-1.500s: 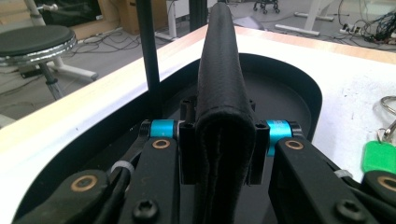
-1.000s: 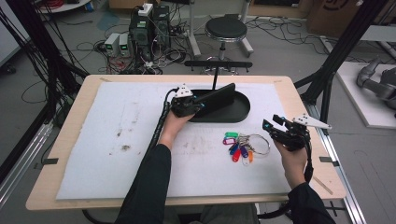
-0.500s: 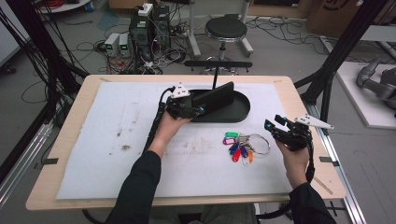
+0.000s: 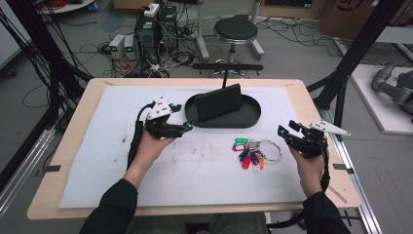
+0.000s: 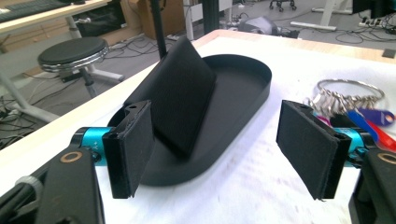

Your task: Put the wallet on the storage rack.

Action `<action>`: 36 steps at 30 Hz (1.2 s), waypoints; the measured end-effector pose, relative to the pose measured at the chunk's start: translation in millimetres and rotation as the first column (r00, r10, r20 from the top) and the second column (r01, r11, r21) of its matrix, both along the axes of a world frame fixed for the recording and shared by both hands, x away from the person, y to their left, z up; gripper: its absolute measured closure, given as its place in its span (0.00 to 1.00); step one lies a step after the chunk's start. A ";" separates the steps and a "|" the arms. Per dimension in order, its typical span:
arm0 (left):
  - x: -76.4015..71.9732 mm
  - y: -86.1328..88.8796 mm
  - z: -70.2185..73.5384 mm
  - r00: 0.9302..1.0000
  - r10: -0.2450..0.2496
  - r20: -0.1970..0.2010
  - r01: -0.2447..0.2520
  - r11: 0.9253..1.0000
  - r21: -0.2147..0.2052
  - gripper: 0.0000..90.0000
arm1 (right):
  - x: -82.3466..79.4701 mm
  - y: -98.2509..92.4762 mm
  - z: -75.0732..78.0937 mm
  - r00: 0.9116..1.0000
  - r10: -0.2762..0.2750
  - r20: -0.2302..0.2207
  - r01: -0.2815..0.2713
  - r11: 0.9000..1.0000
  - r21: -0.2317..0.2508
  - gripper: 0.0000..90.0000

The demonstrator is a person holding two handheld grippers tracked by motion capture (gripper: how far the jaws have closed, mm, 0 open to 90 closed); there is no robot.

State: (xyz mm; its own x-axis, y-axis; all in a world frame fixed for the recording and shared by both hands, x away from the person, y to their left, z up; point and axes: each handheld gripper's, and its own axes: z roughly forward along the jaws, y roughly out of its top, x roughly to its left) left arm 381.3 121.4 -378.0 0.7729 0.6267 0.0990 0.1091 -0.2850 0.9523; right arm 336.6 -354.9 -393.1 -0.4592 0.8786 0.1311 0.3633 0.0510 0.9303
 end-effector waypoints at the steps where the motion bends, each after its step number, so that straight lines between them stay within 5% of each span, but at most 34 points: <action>1: -3.5 3.9 -0.6 1.000 0.003 -0.002 -0.003 1.000 -0.001 0.31 | 0.0 -0.2 0.0 1.000 -0.001 0.000 0.001 1.000 0.000 0.47; 17: -63.7 66.4 -27.2 0.994 0.111 -0.020 -0.112 0.993 -0.042 0.31 | 1.0 2.8 -0.6 1.000 0.007 -0.001 -0.007 1.000 -0.028 0.47; 36: -65.3 77.2 -45.2 0.987 0.155 -0.038 -0.156 0.988 -0.018 0.31 | 7.0 6.3 -3.0 1.000 0.000 -0.010 0.000 0.999 -0.045 0.47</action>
State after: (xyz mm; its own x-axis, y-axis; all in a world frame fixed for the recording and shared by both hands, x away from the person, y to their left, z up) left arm 315.9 198.5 -423.2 0.6686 0.7413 0.0581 0.1853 -0.2418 0.9525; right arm 343.6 -348.6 -396.2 -0.4580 0.8838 0.0955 0.3724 0.0932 0.9234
